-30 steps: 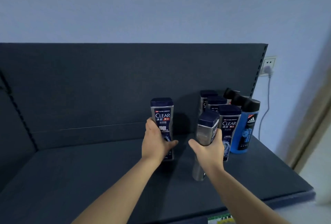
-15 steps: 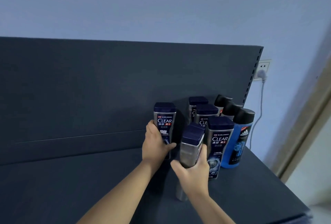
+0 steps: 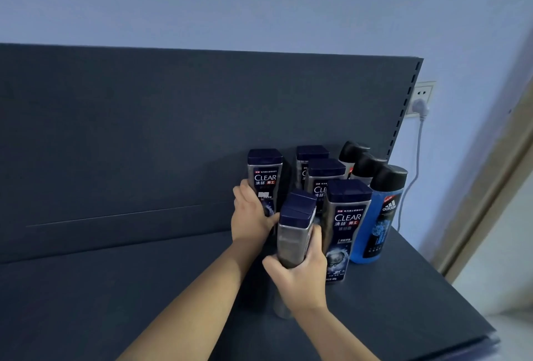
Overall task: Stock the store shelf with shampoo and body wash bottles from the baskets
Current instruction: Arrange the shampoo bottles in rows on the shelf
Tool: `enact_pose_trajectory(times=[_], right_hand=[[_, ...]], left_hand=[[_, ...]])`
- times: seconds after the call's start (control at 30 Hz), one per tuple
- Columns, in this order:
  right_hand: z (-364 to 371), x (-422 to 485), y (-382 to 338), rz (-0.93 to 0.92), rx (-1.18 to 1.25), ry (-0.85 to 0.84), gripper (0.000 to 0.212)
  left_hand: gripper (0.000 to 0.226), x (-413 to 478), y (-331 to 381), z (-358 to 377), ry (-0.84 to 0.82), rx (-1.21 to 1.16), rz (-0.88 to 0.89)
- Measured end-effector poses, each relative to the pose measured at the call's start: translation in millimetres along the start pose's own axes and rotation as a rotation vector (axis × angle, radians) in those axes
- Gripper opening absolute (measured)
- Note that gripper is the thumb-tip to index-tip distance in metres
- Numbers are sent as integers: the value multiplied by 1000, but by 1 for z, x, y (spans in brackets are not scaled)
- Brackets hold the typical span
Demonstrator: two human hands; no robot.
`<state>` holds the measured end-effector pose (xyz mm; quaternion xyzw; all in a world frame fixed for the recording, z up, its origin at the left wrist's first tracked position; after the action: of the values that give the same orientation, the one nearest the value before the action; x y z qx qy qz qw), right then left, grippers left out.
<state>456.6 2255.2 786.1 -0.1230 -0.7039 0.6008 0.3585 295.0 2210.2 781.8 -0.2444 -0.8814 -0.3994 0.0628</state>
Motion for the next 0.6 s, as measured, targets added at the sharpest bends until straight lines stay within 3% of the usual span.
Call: enact_pose_trajectory(times=[0.23, 0.6], right_hand=[[-1, 0, 4, 13, -5, 7, 49], [-1, -1, 6, 3, -29, 15, 51]], left_hand=[[91, -8, -10, -4, -17, -51, -16], [85, -5, -10, -1, -56, -69, 41]])
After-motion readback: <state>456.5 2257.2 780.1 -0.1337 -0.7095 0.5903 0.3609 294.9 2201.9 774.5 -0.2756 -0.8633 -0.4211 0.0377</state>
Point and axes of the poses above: each hand's wrist, its own x-axis towards the middle knuckle, its own z-axis out of the palm, y = z × x, the point moved 9 cm from there along x, towards the middle knuckle, and after that the axes turned 4 degrees about -y, right-handed, at the moved point
